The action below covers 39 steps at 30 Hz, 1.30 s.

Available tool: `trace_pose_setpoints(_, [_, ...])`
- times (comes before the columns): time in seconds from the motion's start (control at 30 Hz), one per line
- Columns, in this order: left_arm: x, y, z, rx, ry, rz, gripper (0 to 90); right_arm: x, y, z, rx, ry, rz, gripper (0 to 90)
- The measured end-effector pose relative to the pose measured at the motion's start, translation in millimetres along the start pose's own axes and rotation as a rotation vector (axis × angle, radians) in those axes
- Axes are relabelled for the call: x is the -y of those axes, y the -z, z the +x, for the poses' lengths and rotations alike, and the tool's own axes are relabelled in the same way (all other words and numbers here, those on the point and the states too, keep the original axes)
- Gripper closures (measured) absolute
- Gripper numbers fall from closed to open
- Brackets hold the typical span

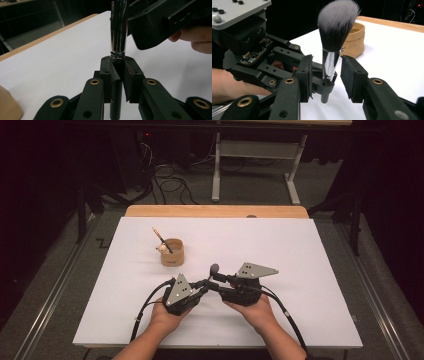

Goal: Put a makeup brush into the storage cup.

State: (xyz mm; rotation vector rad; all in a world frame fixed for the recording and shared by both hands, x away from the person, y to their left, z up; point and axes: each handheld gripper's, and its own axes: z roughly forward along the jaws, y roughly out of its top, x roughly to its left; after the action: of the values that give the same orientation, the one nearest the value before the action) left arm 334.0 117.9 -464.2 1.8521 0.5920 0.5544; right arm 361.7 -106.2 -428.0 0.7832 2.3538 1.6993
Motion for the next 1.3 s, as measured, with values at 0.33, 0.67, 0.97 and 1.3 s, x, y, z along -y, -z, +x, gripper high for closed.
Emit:
trace_pose_setpoints(0.33, [1.7,6.6,11.6,-0.022,0.046,-0.015,79.1,-4.3,11.0,-4.5,0.030,0.017,-0.005,56.9])
trace_pose_setpoints(0.67, [1.6,12.4,18.4,-0.037,0.076,-0.033,79.2,-3.4,27.3,-12.6,0.071,0.024,0.001,55.9])
trace_pose_setpoints(0.97, [2.4,16.1,23.7,-0.047,0.098,-0.043,79.1,1.2,42.3,-21.6,0.109,0.024,0.017,54.8])
trace_pose_setpoints(1.3, [3.4,21.1,30.2,-0.063,0.124,-0.052,79.1,6.9,55.9,-29.0,0.137,0.025,0.028,51.3])
